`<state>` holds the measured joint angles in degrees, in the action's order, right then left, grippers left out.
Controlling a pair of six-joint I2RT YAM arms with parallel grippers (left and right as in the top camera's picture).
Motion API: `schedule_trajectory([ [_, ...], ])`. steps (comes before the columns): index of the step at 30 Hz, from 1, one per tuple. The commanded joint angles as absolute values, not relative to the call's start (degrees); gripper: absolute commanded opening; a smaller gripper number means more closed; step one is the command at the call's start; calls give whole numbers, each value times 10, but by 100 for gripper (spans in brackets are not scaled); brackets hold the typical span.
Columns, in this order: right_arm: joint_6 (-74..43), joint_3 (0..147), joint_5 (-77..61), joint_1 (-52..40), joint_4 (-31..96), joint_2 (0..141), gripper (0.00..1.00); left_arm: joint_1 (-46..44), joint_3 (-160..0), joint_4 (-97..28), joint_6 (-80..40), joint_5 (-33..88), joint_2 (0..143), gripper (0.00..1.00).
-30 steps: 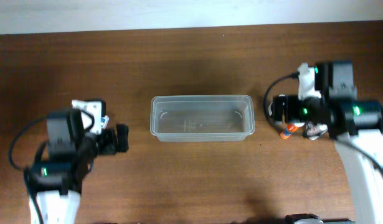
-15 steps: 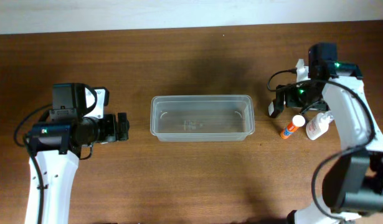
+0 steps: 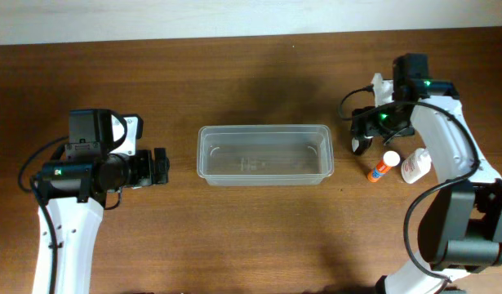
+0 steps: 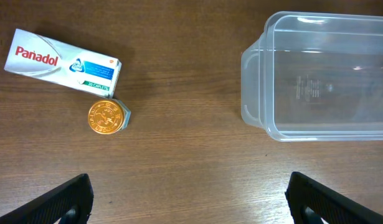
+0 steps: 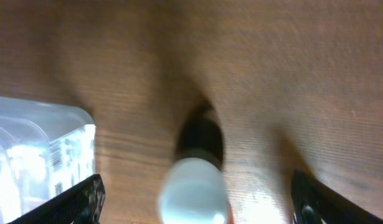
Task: Pack container
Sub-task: 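Reach the right gripper to the dark white-capped bottle and grasp it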
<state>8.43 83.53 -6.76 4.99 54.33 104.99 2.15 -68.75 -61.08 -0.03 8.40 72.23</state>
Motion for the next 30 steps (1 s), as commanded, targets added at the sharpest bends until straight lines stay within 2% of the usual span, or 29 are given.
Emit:
schedule_trajectory([
  [1, 92, 846, -68, 34, 537, 1056, 85, 20, -699, -609, 9, 88, 723, 99],
  [2, 89, 846, -68, 34, 537, 1056, 82, 20, -699, -609, 9, 88, 723, 99],
  [7, 79, 846, -41, 35, 541, 1073, 81, 20, -699, -609, 9, 88, 723, 99],
  [15, 75, 846, -38, 35, 542, 1092, 67, 20, -699, -609, 9, 88, 723, 99],
  [17, 75, 846, -38, 35, 543, 1092, 59, 20, -699, -609, 9, 88, 723, 99],
  [20, 75, 846, -38, 35, 548, 1092, 34, 20, -699, -609, 9, 88, 723, 99],
  [21, 75, 846, -38, 35, 549, 1092, 30, 20, -699, -609, 9, 88, 723, 99],
  [30, 69, 852, -38, 35, 558, 1087, 21, 20, -699, -609, 9, 88, 723, 99],
])
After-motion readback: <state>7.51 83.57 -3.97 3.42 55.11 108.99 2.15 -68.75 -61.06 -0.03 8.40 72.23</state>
